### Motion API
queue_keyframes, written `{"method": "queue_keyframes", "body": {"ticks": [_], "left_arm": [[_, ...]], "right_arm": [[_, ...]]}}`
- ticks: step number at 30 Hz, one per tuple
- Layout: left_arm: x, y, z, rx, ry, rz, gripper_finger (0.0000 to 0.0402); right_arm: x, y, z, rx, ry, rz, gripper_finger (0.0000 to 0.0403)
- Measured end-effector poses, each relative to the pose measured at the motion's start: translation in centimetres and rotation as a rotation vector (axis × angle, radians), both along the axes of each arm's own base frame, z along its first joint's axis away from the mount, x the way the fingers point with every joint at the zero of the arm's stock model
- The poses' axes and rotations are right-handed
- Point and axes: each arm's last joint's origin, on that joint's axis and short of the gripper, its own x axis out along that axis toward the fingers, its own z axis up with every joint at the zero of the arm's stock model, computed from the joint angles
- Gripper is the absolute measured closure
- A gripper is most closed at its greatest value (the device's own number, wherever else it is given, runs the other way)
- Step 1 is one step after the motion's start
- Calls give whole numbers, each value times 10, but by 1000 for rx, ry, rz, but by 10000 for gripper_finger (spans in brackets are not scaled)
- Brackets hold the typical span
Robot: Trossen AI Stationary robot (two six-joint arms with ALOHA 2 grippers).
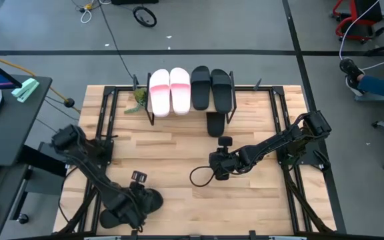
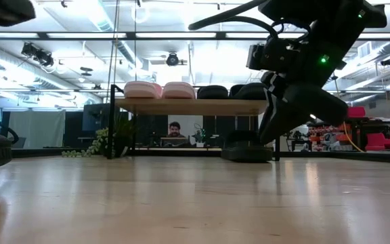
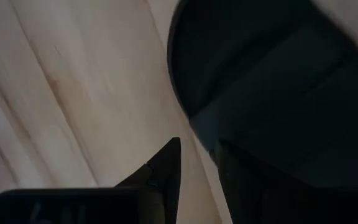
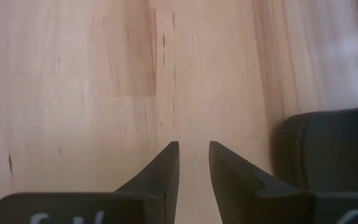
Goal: Pick and place slides into the shelf
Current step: Put the black slide under the shelf
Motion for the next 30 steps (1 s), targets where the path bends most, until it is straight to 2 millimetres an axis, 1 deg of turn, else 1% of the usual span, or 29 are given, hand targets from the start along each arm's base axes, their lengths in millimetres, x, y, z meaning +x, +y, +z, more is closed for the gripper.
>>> {"method": "queue_keyframes", "body": {"ticks": [4, 7, 10, 13, 16, 18, 22, 26, 30], "left_arm": [[-5, -1, -4, -37, 103, 69, 294], [-6, -3, -1, -89, 144, 108, 294], [-7, -12, 9, -150, 157, 84, 294], [-7, -18, 22, -176, 149, 77, 294], [-10, -24, 35, -187, 139, 104, 294], [-12, -27, 38, -204, 121, 131, 294], [-18, -39, 30, -216, 112, 106, 294], [-23, -48, 12, -135, 138, 80, 296], [-22, -55, -6, -32, 107, 66, 305]], "right_arm": [[0, 0, 0, 22, -17, -35, 310], [0, 0, 0, 22, -17, -36, 309], [0, -1, 0, 15, -20, -41, 310], [1, -2, 0, 14, -20, -46, 311], [1, -2, 0, 11, -21, -47, 311], [1, -2, 0, 11, -22, -48, 311], [1, -2, 0, 12, -22, -47, 311], [1, -2, 0, 12, -22, -47, 311], [0, -2, 0, 12, -22, -47, 311]]}}
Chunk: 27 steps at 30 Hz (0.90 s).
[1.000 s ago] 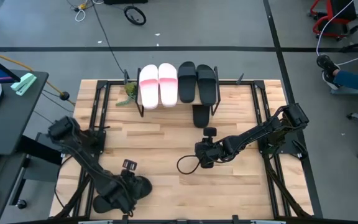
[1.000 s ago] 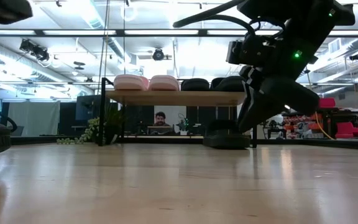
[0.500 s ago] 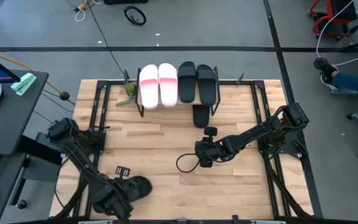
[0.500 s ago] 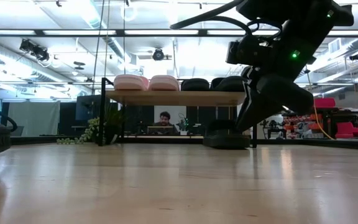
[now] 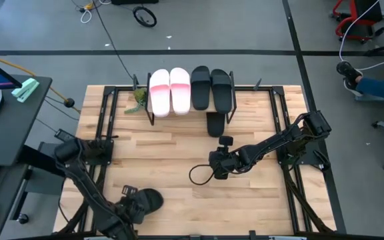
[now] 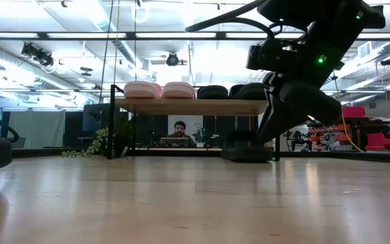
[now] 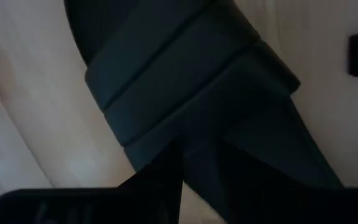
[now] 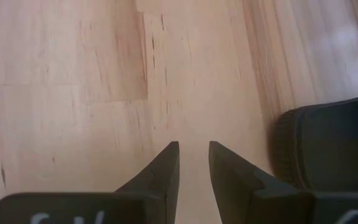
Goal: Pick and place slides into the shelf
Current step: Put the black slide under the shelf
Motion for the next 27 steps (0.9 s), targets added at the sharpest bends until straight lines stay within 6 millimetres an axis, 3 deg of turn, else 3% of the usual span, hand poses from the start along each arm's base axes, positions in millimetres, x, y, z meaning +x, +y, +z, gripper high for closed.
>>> {"method": "queue_keyframes", "body": {"ticks": [6, 15, 20, 27], "left_arm": [[6, -2, -18, 100, -56, 8, 310], [31, 15, -17, 222, -222, 46, 312], [61, 41, -16, 312, -321, 127, 313], [107, 99, -16, 368, -265, 241, 313]], "right_arm": [[0, 0, 0, 1, -1, 0, 311], [1, 0, 1, 6, -17, 1, 311], [2, 1, 1, 6, -19, 1, 311], [2, 1, 1, 8, -25, 1, 311]]}}
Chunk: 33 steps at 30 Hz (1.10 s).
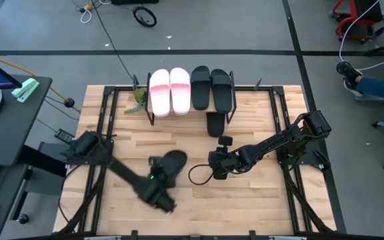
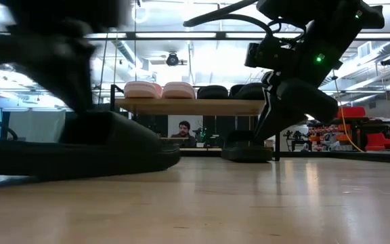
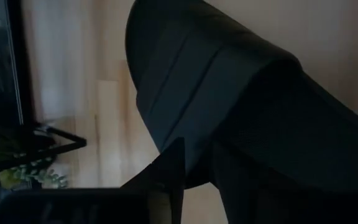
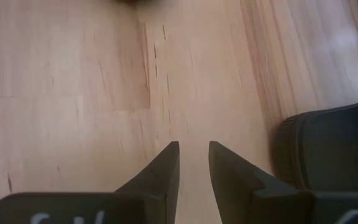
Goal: Pick and place slides into the shelf
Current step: Put the black slide under the shelf
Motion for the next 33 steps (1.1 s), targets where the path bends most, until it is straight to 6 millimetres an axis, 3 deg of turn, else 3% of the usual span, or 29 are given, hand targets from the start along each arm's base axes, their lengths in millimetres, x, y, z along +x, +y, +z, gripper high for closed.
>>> {"method": "queue_keyframes", "body": {"ticks": [5, 14, 19, 27, 30, 33], "left_arm": [[20, 32, -1, -18, -12, 106, 324], [51, 56, -1, -35, -135, 65, 355], [70, 75, 1, -74, -257, 115, 394], [85, 115, 3, -25, -297, 170, 397], [86, 115, 7, -58, -297, 172, 393], [86, 100, 21, -122, -255, 129, 397]], "right_arm": [[0, 1, 0, 1, -2, 1, 311], [0, 2, 0, 2, -2, 7, 311], [-1, 3, 0, 5, -5, 6, 311], [-2, 8, 0, 60, -43, -64, 311], [-5, 14, -1, 63, -33, -48, 311], [-9, 20, -1, 57, -14, -24, 311]]}}
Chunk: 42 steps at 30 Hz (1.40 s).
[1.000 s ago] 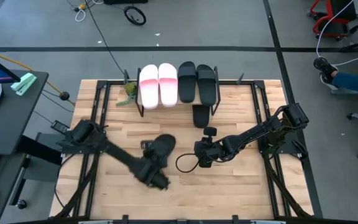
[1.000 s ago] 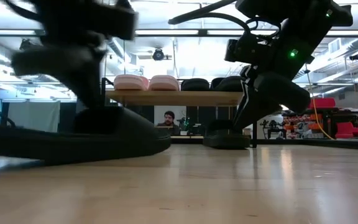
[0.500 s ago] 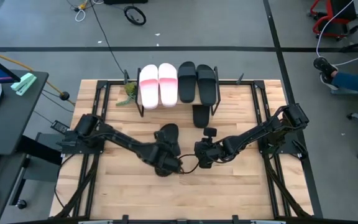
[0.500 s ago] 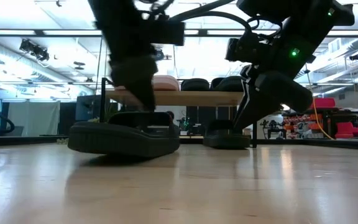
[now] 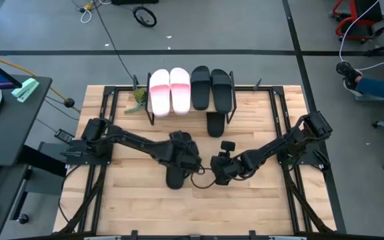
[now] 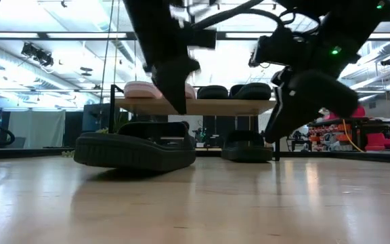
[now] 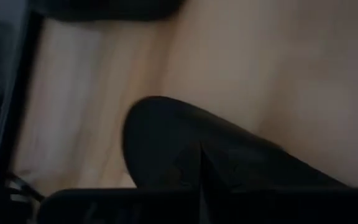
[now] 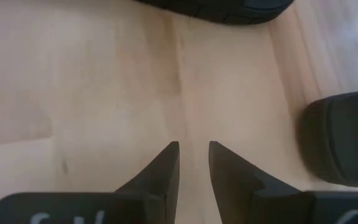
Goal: Pick and place slides into the shelf
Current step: Put the black slide under the shelf
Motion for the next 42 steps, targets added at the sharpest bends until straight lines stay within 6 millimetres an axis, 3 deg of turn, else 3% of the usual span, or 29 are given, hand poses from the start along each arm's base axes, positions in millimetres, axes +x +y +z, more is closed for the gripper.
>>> {"method": "queue_keyframes", "body": {"ticks": [7, 13, 21, 26, 30, 34, 40, 42], "left_arm": [[-15, -45, 31, -17, 110, -165, 376], [-24, -62, 12, -21, 150, -264, 317], [-30, -49, -19, 126, 148, -242, 208], [-26, -30, -26, 139, 150, -184, 179], [-26, -20, -35, 123, 125, -130, 190], [-27, -15, -39, 137, 118, -93, 228], [-18, -19, -30, 140, -6, -44, 365], [-12, -23, -26, 171, -59, -62, 384]], "right_arm": [[-5, 14, 0, -2, 6, 46, 311], [-7, 18, 0, -4, 2, 60, 311], [-8, 20, 0, -7, 0, 65, 311], [-8, 20, 0, -6, 0, 64, 311], [-8, 20, 0, -6, 0, 64, 311], [-8, 20, 0, -7, 0, 65, 311], [-8, 20, 0, -7, 1, 65, 311], [-8, 19, 0, -8, 1, 65, 311]]}}
